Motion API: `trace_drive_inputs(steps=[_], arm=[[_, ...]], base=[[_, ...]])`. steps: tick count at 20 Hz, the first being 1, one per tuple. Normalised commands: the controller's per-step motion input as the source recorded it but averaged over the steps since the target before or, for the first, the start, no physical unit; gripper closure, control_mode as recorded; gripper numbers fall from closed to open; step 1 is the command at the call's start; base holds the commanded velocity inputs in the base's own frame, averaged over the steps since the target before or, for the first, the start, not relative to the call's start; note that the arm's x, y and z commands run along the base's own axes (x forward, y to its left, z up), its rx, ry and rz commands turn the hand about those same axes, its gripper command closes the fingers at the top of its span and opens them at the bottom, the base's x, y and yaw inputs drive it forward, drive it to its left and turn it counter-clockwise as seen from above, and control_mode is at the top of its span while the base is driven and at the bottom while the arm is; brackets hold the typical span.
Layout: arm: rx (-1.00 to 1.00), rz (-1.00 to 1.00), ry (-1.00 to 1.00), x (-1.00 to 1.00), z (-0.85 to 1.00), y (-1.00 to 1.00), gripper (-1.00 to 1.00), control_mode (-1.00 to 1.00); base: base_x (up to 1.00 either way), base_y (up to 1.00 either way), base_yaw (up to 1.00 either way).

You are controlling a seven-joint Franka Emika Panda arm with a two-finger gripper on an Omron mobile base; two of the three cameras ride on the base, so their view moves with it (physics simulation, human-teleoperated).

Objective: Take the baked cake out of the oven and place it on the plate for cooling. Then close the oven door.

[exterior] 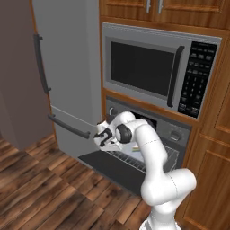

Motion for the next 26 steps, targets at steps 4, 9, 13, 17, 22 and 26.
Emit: trace_drive_inputs(steps=[4,9,13,17,22,26], arm=[[-0.03,0.0,0.21,-1.0,-1.0,1.0,-1.0,-1.0],[0.0,-0.01,0.2,-0.98,-0.95,0.85,-1.0,-1.0],[0.0,-0.07,-0.16,-0.49,-0.12,0.3,-1.0,-1.0],[0.01,-0.07,-0.48,-0.71,0.03,0.05,-1.0,-1.0],[0.0,-0.07,-0.7,-0.42,0.01,-0.1,-1.0,-1.0],[0.16,-0.21,-0.41,-0.24,0.1,-0.65,-1.0,-1.0]], base=[[0.0,0.0,0.0],[0.0,0.0,0.0],[0.0,0.0,0.0],[0.0,0.0,0.0],[0.0,0.0,0.0],[0.0,0.0,0.0]])
